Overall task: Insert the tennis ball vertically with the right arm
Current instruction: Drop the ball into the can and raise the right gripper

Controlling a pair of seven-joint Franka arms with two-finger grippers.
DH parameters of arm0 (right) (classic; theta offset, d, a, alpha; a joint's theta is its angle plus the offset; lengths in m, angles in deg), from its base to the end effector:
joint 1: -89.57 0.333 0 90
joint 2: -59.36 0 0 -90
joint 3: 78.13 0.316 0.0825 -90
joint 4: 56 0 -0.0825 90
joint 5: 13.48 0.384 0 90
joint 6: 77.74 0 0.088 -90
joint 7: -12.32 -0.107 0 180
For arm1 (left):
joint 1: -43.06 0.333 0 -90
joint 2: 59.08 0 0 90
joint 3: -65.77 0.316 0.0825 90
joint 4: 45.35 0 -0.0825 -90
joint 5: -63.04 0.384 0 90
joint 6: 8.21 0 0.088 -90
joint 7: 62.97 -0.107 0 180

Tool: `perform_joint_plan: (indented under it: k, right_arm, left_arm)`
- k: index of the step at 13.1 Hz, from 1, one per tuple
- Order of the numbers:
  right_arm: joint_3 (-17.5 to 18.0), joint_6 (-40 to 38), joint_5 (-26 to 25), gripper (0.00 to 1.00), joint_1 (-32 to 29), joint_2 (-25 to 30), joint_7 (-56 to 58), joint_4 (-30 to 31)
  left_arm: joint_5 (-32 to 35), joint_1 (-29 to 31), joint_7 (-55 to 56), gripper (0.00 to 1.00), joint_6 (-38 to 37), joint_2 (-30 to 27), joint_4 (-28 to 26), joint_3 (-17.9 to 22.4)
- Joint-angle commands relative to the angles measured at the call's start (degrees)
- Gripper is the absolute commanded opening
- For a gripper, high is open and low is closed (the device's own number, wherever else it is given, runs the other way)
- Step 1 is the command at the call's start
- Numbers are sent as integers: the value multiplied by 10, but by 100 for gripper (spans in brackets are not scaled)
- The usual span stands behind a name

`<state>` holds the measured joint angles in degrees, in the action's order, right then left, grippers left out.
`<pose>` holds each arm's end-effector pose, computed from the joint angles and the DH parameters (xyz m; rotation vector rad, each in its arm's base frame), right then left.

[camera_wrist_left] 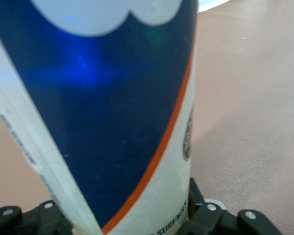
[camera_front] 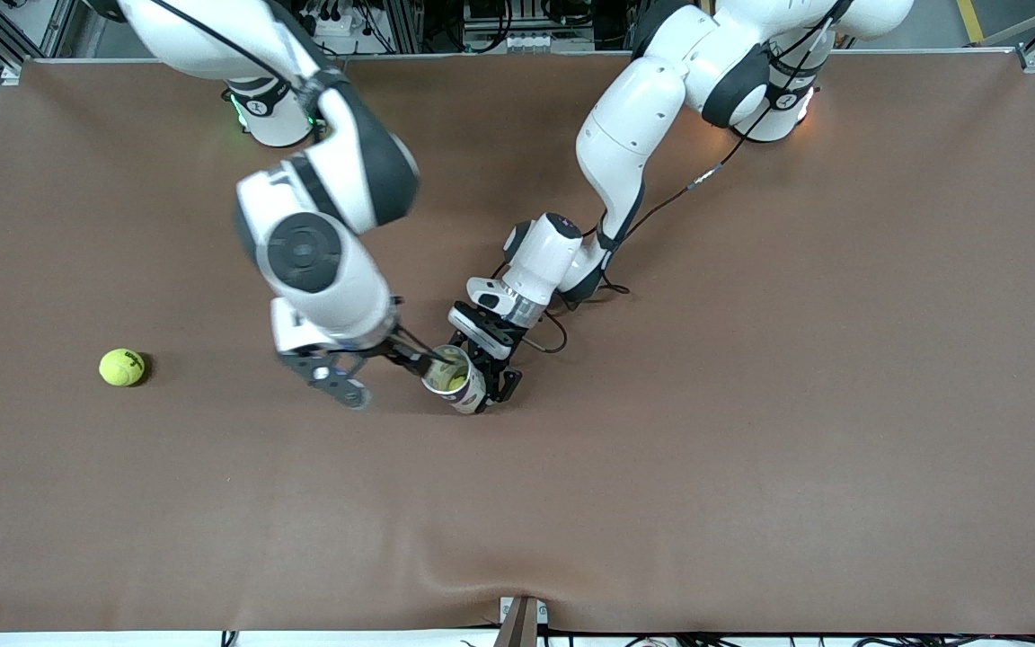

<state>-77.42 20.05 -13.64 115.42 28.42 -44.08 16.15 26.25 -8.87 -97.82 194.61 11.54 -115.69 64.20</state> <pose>0.6304 0.3127 0.4404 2.9769 -0.7947 -0.1106 0.5100 -0.5518 0.1238 2.3511 -0.9620 1.3656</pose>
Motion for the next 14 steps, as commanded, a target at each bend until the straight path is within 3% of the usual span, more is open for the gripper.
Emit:
perform_joint_plan:
  k: [1,5,10,12,14]
  right_arm:
    - [5,-79,4,100,-56,40,98,10]
    - [5,-153,5,100,-149,81,232,15]
    - [4,-174,4,100,-268,114,395,34]
    - [3,-159,-10,100,-315,111,476,56]
    - [3,-88,-41,100,-344,107,531,107]
  left_arm:
    - [-8,-1,-2,100,7,-1,-8,3]
    - [-11,-1,-1,100,7,-2,-8,3]
    - [-14,-3,5,100,7,-28,-53,2]
    - [-14,-3,7,100,7,-40,-66,2]
    - [-14,-3,8,100,7,-45,-70,1]
